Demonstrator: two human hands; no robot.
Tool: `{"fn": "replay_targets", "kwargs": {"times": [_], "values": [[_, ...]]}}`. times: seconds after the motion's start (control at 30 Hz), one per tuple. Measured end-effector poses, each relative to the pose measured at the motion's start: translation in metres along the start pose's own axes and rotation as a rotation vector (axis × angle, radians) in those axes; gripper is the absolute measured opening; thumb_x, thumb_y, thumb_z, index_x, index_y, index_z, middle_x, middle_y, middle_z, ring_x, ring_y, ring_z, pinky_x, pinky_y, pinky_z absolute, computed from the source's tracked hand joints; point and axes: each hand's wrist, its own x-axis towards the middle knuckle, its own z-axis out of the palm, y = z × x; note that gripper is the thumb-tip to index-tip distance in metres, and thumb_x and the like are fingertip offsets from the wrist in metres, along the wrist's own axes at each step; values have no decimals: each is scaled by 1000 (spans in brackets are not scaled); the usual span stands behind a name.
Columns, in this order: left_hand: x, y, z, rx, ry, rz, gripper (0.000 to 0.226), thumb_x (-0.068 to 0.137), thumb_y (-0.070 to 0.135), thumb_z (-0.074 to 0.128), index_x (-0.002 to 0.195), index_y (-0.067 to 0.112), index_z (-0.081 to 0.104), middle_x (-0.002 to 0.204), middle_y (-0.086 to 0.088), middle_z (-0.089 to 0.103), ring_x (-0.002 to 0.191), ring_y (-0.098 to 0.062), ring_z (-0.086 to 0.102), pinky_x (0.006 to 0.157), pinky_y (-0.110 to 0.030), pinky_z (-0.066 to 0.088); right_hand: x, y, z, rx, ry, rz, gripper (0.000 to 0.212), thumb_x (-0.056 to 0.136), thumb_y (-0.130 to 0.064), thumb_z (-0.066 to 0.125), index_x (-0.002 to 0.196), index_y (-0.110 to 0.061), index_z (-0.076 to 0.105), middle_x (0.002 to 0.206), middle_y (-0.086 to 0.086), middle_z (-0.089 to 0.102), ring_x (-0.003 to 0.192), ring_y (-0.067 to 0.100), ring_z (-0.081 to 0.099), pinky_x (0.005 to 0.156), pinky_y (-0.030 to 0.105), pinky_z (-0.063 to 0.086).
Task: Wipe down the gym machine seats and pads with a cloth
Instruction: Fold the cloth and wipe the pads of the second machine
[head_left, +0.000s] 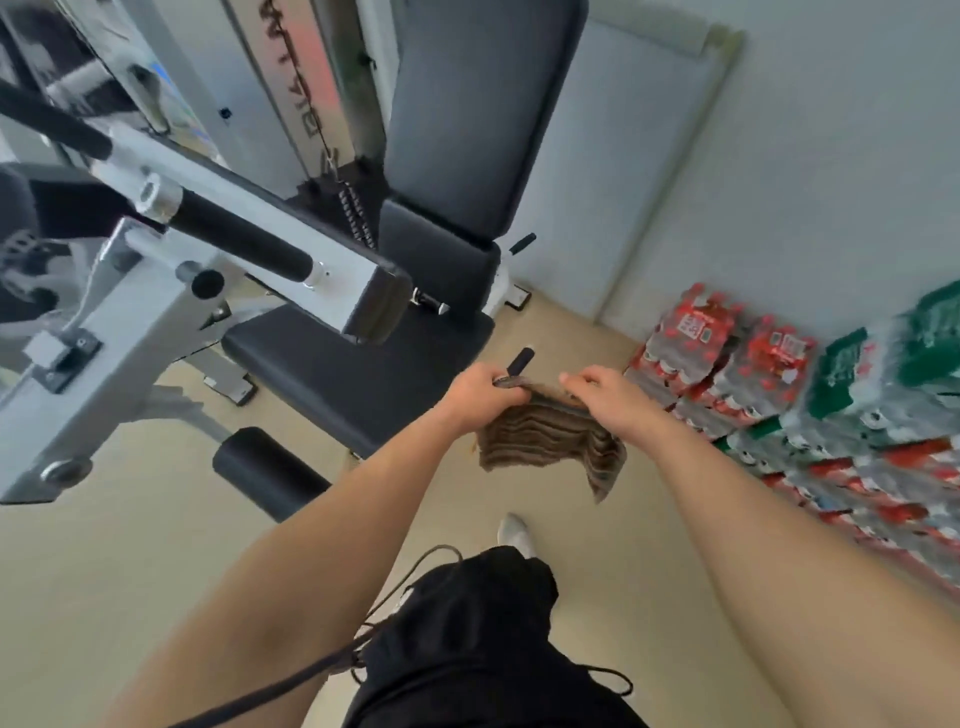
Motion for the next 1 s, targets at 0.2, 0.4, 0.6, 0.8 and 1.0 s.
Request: {"fn": "replay_targets", "kwargs": {"times": [0.2,0.4,0.6,0.8,1.0], "values": [[71,12,-12,-79,78,-127,23,82,35,70,71,16,63,74,-2,63,74,-19,61,67,-34,48,104,-25,-48,-216,-276,-101,24,96,-45,59,85,-24,63,86,-5,63,86,17,58,68,29,40],[111,26,-24,-204,166,-272,28,83,25,68,60,19,53,58,3,54,53,-15,52,54,-28,43,190,-57,-70,-360,-398,-173,21,97,-35,57,98,-14,61,89,5,66,79,20,60,62,29,41],[157,16,-32,-233,277,-490,16,87,32,66,81,20,56,83,2,62,83,-19,61,69,-32,46,282,-98,-67,-436,-586,-289,10,93,-23,59,85,-18,62,83,1,65,78,18,60,63,29,43],[205,19,-30,-349,404,-762,30,90,45,67,101,18,62,97,-1,68,93,-19,64,79,-35,53,368,-127,-59,-487,-832,-421,21,87,-42,66,87,-21,68,92,-1,71,93,19,65,82,35,49],[237,14,-27,-336,485,-1001,30,95,41,62,108,14,64,97,-2,70,83,-19,64,74,-32,51,418,-140,-44,-532,-1012,-460,18,85,-25,69,102,-18,68,98,5,74,95,27,70,81,39,55]]}}
